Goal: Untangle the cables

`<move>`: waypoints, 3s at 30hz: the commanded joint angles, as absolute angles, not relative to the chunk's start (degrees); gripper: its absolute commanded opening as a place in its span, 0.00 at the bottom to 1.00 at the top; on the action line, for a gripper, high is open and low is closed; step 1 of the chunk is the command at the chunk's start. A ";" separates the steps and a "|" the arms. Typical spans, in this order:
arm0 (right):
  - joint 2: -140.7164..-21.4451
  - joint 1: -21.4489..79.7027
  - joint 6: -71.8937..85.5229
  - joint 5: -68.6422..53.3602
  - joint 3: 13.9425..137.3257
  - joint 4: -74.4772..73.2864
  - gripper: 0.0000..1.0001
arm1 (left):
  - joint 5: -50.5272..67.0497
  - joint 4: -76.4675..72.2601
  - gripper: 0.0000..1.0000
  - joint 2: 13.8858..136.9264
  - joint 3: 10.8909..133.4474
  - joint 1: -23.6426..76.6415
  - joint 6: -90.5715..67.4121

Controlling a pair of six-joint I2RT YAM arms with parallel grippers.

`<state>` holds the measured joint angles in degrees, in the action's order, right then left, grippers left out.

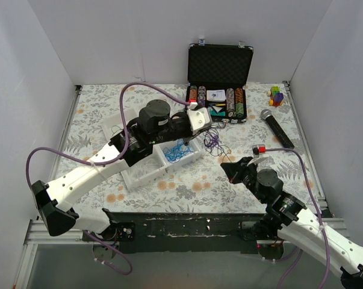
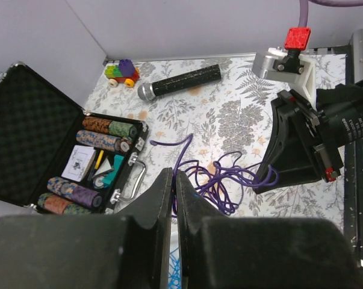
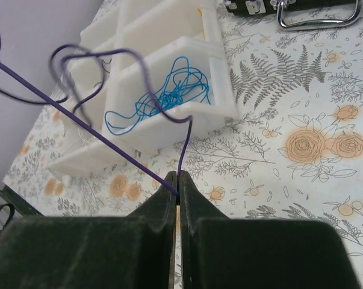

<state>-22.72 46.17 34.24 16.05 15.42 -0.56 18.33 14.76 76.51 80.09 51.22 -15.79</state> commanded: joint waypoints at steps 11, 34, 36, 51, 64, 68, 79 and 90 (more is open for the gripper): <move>-35.68 46.05 41.92 26.46 19.60 -16.70 0.01 | -12.47 -20.55 0.00 70.04 87.87 48.70 19.50; -23.21 46.06 23.99 8.70 26.81 -5.45 0.08 | 28.20 14.41 0.09 66.18 73.94 47.99 -17.68; -21.71 46.05 23.65 10.19 27.86 -6.50 0.03 | 30.22 13.11 0.09 65.74 68.41 47.99 -15.57; -23.29 46.05 27.33 28.57 29.53 -18.46 0.31 | 34.19 0.35 0.07 86.12 53.96 51.24 -0.36; -25.05 46.05 25.05 29.09 28.65 -16.44 0.38 | 25.24 -8.95 0.13 97.21 53.89 51.94 0.44; -27.24 45.88 24.70 27.78 27.60 -14.77 0.44 | 21.46 -13.43 0.29 94.05 49.14 51.94 -3.24; -30.24 43.33 25.23 22.77 25.75 -10.55 0.46 | 14.07 -20.47 0.47 96.85 47.63 51.59 -10.54; -32.25 39.20 24.87 17.85 23.20 -7.47 0.46 | 19.51 -14.33 0.33 103.18 54.58 49.31 -13.36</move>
<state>-31.77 40.45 25.30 20.34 23.64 -11.51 18.31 -16.56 102.63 53.06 50.33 -12.10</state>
